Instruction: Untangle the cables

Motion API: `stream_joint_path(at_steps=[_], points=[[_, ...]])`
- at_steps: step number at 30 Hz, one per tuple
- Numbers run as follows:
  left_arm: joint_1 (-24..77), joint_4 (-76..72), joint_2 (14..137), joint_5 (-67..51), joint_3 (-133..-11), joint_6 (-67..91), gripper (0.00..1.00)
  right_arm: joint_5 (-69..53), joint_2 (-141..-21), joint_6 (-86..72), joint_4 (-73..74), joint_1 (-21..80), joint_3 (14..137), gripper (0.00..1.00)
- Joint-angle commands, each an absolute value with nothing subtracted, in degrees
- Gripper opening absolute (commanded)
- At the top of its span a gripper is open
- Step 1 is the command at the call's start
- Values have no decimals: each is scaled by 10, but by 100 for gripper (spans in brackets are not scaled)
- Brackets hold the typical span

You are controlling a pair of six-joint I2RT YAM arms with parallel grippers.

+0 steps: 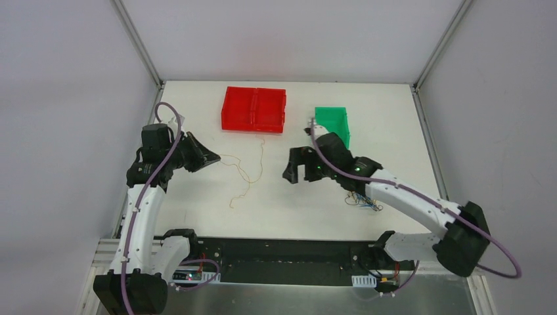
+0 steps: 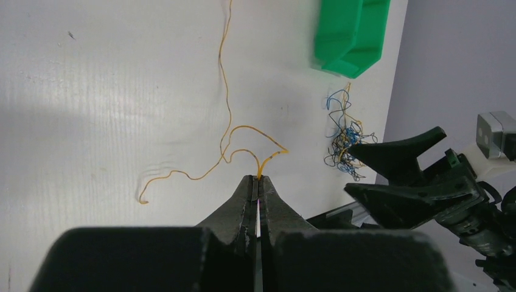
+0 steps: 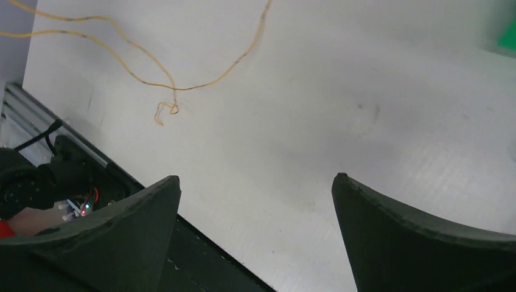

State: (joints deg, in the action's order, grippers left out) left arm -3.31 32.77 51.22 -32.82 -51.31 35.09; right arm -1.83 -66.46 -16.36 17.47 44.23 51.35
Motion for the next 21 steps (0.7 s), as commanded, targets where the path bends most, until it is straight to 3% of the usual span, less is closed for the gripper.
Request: stream_joint_path(at_steps=[1,14,19,21], points=[[-29,316,504,-345,-540,352,0,-21,-777,-88,48,513,586,99],[-29,316,537,-376,-562,355,0,-103,-1024,-48,-167,570,698,86],[-28,320,557,-378,-586,341,0,-107,-1085,-40,-191,574,714,66],[-29,320,569,-377,-598,342,0,-116,-1103,-44,-193,574,725,49]])
